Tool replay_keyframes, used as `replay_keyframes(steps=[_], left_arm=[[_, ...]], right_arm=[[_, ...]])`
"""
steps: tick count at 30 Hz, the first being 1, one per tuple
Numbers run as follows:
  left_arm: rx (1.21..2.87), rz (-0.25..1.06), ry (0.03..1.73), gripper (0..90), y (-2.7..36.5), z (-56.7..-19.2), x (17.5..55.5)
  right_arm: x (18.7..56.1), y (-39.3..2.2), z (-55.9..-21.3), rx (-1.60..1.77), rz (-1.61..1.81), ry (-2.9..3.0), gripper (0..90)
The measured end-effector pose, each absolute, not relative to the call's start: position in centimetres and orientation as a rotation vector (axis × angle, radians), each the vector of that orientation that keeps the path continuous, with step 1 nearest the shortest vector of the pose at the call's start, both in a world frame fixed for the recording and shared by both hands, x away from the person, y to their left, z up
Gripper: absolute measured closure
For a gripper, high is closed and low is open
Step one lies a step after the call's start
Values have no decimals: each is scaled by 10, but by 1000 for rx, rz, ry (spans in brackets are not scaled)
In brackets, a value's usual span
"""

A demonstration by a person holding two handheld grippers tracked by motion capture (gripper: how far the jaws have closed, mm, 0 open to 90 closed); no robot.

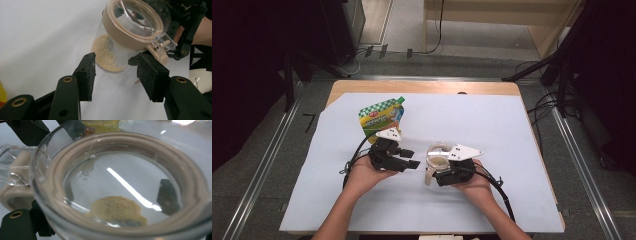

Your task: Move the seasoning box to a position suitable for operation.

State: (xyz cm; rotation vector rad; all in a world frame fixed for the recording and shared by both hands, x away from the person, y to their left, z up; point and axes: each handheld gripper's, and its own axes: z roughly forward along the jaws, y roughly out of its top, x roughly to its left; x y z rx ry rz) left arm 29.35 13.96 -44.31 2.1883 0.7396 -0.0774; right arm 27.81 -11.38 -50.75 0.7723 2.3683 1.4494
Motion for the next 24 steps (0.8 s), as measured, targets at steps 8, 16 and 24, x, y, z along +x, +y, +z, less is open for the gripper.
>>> replay_keyframes(steps=[8,16,24], left_arm=[[2188,-81,734,480,139,-443,292],[2186,-80,736,474,140,-443,293],[2180,-78,736,475,141,-442,293]], right_arm=[[278,-115,-507,791,1453,2377,114],[274,-120,-504,806,1430,2387,110],[265,-138,-496,834,1455,2412,110]])
